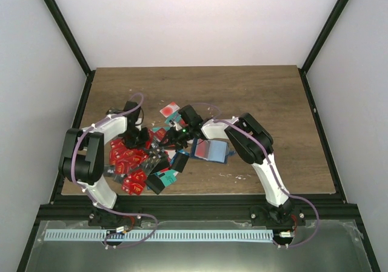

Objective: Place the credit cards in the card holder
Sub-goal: Pick up the credit card from the center of the board.

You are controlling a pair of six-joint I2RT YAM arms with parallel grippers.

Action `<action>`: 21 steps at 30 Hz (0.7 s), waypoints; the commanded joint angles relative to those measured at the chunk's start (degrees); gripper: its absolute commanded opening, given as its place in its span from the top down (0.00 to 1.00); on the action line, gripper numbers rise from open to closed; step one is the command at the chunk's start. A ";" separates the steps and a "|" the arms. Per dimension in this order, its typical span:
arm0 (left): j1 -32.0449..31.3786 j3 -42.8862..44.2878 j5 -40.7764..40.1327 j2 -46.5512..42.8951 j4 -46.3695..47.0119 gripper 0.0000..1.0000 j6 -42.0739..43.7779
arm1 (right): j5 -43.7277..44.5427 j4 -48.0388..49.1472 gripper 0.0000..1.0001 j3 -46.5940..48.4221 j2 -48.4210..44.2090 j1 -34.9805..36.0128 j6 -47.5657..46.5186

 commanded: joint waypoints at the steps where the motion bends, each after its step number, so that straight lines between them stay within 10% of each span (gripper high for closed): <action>1: -0.22 -2.72 1.54 0.64 0.70 0.96 0.39 | -0.91 -1.30 0.68 2.66 0.32 1.25 -0.64; 21: -0.89 -11.38 10.41 -4.45 7.61 0.96 -5.46 | -1.67 1.49 0.85 0.47 0.31 1.87 1.87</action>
